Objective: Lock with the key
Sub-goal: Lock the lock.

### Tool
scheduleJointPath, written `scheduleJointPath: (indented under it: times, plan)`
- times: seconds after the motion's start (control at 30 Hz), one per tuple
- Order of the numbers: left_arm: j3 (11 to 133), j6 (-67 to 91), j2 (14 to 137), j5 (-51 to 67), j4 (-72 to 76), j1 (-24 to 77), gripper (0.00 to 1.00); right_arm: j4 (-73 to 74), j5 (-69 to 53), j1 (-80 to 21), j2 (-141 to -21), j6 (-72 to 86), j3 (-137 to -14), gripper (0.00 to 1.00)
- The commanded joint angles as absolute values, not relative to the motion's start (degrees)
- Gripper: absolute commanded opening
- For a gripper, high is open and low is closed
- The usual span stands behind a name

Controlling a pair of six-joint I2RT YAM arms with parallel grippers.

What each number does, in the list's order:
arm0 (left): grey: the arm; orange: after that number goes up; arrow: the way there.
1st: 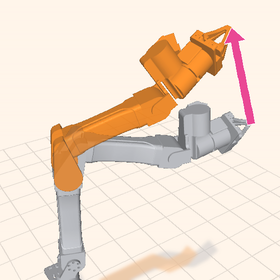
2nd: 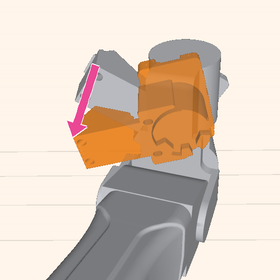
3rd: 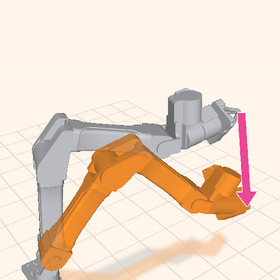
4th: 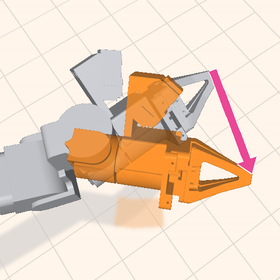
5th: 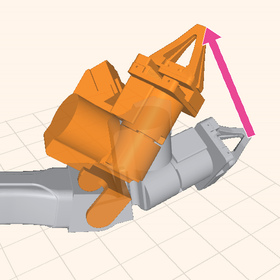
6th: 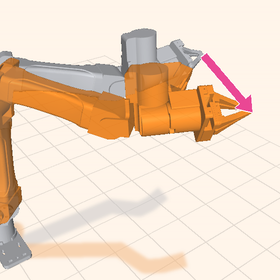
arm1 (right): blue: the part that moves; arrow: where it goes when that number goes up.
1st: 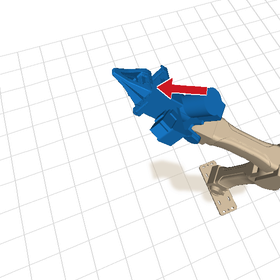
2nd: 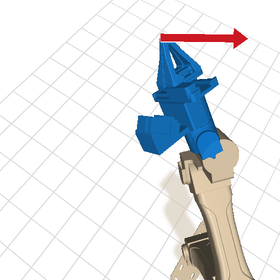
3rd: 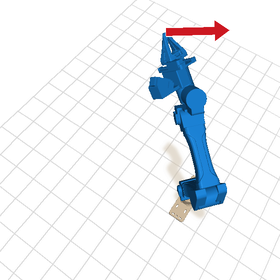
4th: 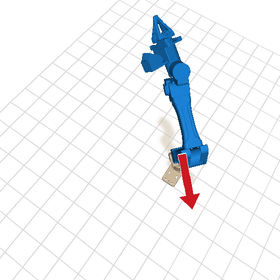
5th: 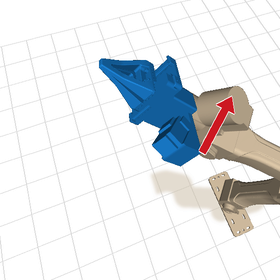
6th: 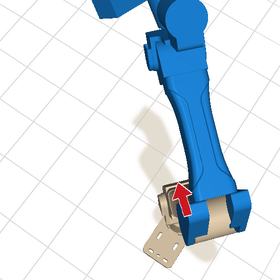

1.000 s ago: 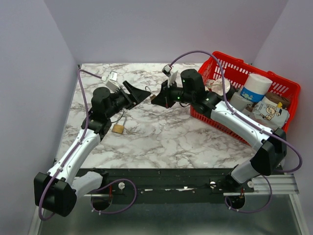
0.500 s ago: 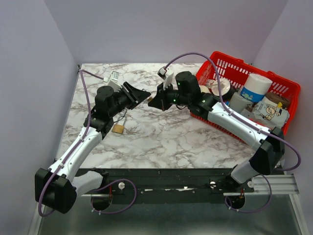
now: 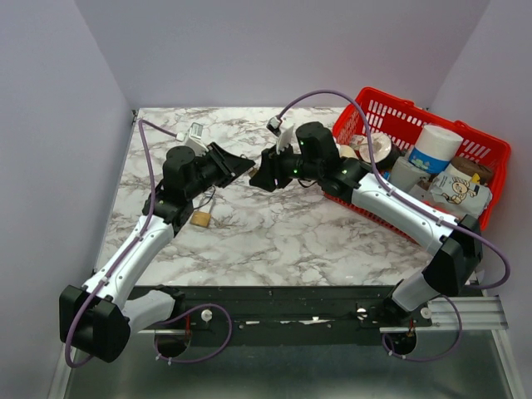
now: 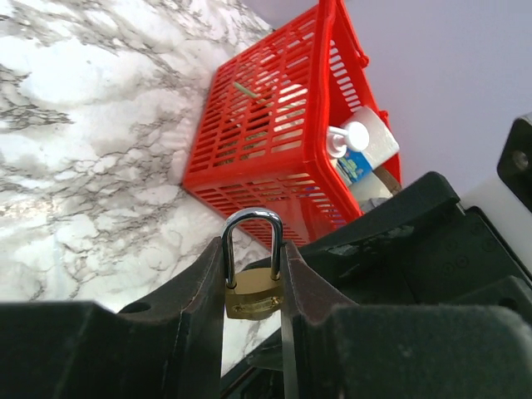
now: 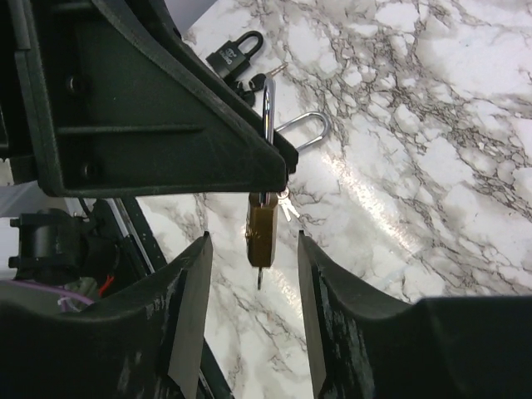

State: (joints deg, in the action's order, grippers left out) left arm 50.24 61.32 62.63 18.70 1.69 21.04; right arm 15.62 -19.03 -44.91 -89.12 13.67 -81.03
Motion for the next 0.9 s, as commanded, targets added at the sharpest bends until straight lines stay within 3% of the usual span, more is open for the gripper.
scheduleJointPath:
  times: [0.0, 0.17, 0.33, 0.67, 0.87]
  plan:
    - [52.0, 61.1, 62.6, 17.9, 0.3, 19.5, 0.0, 16.9, -21.4, -44.6, -87.5, 13.1, -79.6, 0.54]
    - [51.6, 62.0, 62.7, 18.5, 1.1, 19.4, 0.0, 18.1, -23.5, -43.6, -87.3, 12.0, -78.8, 0.51]
    - [51.3, 62.5, 62.8, 18.8, 1.9, 19.3, 0.0, 17.8, -23.8, -43.6, -88.1, 11.9, -79.1, 0.39]
    - [50.9, 62.5, 62.8, 19.2, 1.7, 19.4, 0.0, 16.1, -24.7, -43.6, -89.6, 11.7, -80.8, 0.36]
    - [50.8, 62.6, 62.9, 19.2, 1.8, 19.4, 0.0, 15.7, -24.9, -43.6, -90.5, 11.9, -81.3, 0.27]
